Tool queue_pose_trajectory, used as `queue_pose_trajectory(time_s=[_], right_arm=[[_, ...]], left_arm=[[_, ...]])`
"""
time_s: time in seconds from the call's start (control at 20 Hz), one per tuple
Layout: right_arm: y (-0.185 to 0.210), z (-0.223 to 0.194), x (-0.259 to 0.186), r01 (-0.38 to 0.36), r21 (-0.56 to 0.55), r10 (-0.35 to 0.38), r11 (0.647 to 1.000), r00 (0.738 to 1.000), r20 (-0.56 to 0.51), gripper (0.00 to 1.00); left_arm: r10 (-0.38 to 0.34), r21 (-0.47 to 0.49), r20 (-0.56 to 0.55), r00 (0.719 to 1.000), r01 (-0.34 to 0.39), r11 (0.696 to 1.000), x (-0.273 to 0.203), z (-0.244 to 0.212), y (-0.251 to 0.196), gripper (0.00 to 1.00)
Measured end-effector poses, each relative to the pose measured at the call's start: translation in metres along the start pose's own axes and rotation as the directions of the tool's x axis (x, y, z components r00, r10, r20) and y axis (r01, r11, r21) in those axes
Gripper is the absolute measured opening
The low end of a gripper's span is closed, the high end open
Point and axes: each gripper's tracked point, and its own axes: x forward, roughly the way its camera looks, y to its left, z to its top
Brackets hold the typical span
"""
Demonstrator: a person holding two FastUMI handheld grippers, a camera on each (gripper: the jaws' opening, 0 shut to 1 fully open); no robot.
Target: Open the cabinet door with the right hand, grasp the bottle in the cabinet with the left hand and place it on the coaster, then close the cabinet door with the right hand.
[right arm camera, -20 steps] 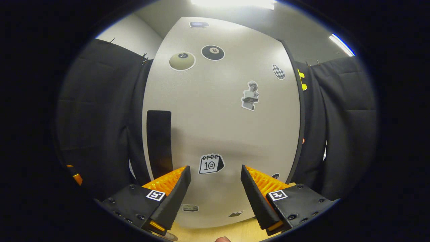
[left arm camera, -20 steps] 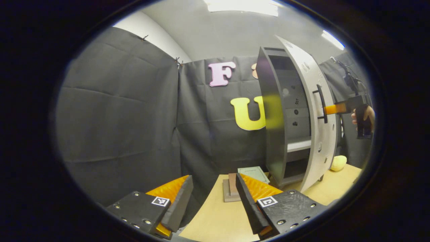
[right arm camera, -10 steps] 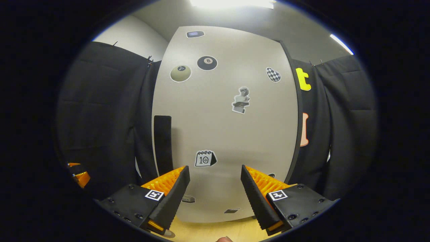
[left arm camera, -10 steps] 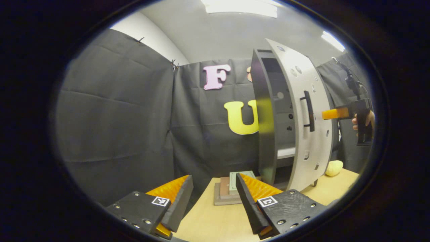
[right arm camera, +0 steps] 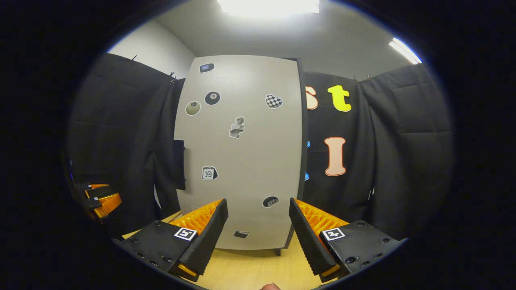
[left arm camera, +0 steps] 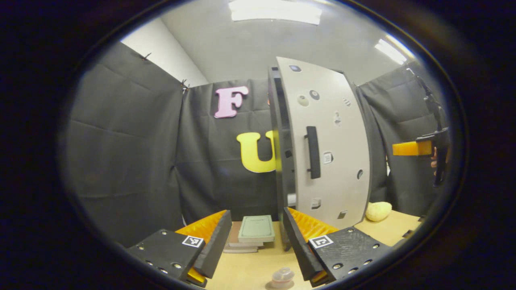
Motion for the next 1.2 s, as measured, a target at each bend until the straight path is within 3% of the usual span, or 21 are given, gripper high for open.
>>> queue_pose_trajectory(time_s=[0.35,0.55,0.85,0.9,1.05,1.1,1.2], right_arm=[[-0.092,-0.031,-0.061,0.067,0.013,-0.067,0.998,0.998,0.011,0.94],[-0.124,-0.057,-0.087,0.121,0.019,-0.122,0.992,0.992,0.015,0.94],[-0.119,-0.064,-0.11,0.135,0.091,-0.14,0.987,0.989,0.053,0.96],[-0.118,-0.062,-0.115,0.141,0.094,-0.147,0.986,0.987,0.067,0.93],[-0.106,-0.053,-0.121,0.138,0.072,-0.145,0.988,0.984,0.101,0.93],[-0.101,-0.051,-0.119,0.137,0.062,-0.143,0.989,0.984,0.104,0.96],[-0.09,-0.047,-0.116,0.13,0.046,-0.134,0.99,0.985,0.108,0.93]], left_arm=[[-0.066,0.004,0.014,0.998,0.066,0.998,-0.013,0.01,-0.093,0.77],[-0.052,0.022,0.012,0.999,0.051,0.998,-0.029,0.004,-0.12,0.77],[-0.051,0.071,0.034,0.998,0.049,0.996,-0.05,0.006,-0.116,0.79],[-0.05,0.072,0.035,0.998,0.048,0.996,-0.051,0.006,-0.112,0.77],[-0.032,0.05,0.03,0.999,0.031,0.998,-0.057,0.003,-0.093,0.77],[-0.025,0.042,0.021,0.999,0.024,0.999,-0.059,0.0,-0.087,0.82],[-0.01,0.037,0.01,1.0,0.01,0.999,-0.059,-0.005,-0.073,0.82]])
